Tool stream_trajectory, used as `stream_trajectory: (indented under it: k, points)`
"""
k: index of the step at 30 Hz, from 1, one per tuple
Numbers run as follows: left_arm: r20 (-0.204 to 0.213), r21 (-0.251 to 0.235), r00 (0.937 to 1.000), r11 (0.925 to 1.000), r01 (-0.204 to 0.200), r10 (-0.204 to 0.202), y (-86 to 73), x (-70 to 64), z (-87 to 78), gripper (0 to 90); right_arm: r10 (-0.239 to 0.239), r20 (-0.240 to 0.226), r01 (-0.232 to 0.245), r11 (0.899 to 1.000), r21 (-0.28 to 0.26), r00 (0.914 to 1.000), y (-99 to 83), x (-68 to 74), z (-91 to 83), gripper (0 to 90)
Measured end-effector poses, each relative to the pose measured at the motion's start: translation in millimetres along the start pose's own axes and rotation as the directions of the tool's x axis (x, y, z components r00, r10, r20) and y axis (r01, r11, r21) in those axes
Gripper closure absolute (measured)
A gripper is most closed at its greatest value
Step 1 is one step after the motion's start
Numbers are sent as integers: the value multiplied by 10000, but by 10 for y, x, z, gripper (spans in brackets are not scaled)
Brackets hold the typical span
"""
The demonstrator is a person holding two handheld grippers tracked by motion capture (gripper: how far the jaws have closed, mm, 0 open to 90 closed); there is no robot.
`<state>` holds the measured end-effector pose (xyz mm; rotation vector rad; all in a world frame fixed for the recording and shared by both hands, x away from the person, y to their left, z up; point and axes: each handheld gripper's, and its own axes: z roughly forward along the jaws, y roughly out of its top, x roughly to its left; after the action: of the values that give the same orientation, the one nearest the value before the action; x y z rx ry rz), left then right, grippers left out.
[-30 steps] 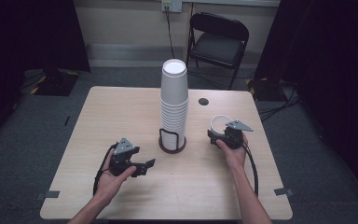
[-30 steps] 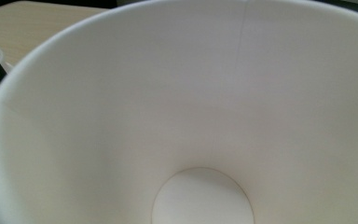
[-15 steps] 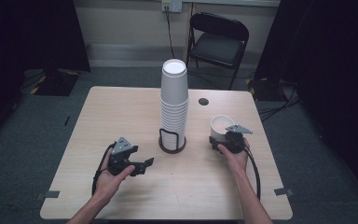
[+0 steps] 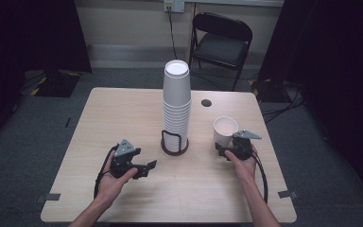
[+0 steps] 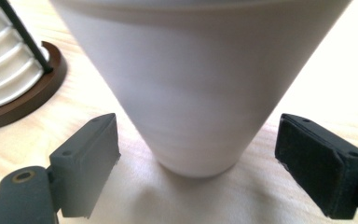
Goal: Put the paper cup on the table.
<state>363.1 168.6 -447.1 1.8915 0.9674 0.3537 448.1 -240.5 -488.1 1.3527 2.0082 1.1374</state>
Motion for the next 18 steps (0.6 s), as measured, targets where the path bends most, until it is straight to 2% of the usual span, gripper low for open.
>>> stream_trajectory:
  k: [4,9,11,18]
  points:
    - [-2,-34,10000,10000,42,-42,0,-1,-1,171,66,-87,-67,9999,-145,9999,-2,-15,-118,136]
    - [5,-64,10000,10000,74,-74,-5,0,-13,167,443,-269,-448,9988,-180,9987,9,-34,-273,144]
    - [-14,-82,9998,9998,185,-185,-11,-1,-18,167,473,-328,-480,9986,-230,9983,19,-26,-335,145]
    - [-32,-153,9999,9998,120,-121,-9,-8,-32,165,295,-399,-311,9987,-400,9988,3,79,-564,157]
